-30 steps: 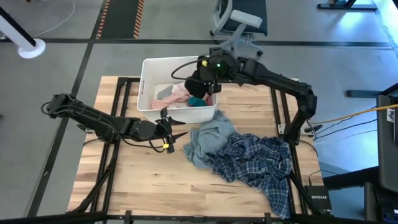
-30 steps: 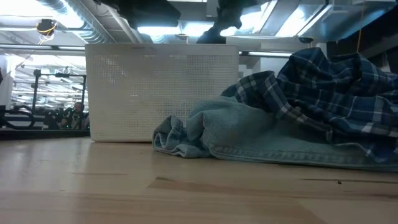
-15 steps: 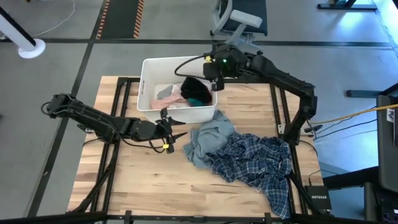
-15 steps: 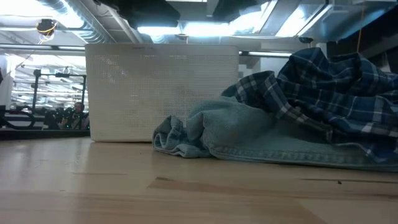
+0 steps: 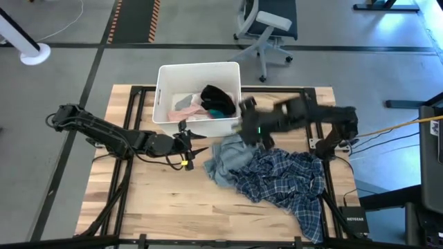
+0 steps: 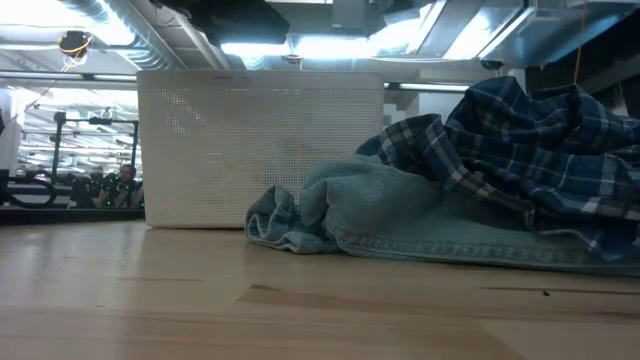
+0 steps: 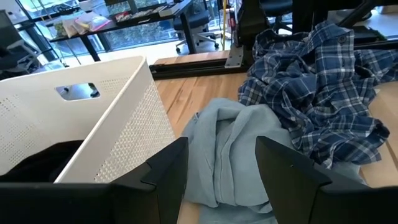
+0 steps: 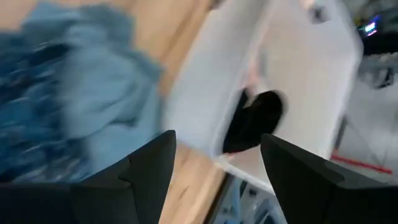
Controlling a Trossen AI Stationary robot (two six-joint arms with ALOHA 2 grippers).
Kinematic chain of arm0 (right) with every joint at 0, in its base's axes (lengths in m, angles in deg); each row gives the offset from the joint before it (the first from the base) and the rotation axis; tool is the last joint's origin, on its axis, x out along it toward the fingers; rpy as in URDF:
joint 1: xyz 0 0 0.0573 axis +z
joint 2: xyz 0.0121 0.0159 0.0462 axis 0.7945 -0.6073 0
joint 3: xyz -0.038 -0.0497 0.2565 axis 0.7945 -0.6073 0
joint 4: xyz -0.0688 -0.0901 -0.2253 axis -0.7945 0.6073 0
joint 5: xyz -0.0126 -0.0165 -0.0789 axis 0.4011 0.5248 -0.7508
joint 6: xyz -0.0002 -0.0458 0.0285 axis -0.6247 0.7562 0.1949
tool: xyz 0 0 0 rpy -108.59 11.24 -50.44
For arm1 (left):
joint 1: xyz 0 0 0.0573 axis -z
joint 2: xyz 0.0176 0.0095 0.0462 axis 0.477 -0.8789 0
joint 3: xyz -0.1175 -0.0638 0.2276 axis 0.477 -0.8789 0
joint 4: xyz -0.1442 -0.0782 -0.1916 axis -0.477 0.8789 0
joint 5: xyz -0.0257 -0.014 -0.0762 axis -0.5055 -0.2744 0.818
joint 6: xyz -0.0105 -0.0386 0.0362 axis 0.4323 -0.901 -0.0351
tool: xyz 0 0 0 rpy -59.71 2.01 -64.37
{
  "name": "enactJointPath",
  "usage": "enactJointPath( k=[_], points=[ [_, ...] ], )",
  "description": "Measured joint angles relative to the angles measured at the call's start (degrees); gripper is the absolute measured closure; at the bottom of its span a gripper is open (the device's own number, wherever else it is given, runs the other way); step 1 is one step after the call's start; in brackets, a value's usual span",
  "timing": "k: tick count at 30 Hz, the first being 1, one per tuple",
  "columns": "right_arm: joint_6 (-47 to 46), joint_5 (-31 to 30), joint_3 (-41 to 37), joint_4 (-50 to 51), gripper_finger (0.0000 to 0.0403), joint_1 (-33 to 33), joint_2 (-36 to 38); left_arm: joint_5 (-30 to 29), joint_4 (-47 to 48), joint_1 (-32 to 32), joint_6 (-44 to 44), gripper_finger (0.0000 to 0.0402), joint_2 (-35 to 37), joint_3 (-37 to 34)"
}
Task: Sort clothes
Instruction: Move the blue patterned pants to the top right of the table
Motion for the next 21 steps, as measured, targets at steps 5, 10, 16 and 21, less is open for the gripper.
enactJointPath(
  k=[5, 10, 16, 21],
  points=[
    [-11.83, -4.81, -5.12, 4.61, 0.0149, 9.47, 0.04, 0.0, 0.45, -0.02, -0.34, 0.0219, 0.0, 0.0],
    [-20.64, -4.68, -15.59, 4.7, 0.0149, 17.01, -0.13, 0.0, 0.5, 0.0, -0.97, 0.0219, 0.0, 0.0],
    [-30.91, -0.82, -29.85, 4.7, 0.0149, 23.18, -0.11, -0.01, 0.58, -0.01, -1.55, 0.0219, 0.0, 0.0],
    [-38.49, 5.85, -36.18, 5.53, 0.0149, 26.15, -0.13, 0.0, 0.59, -0.01, -1.65, 0.0219, 0.0, 0.0]
  ],
)
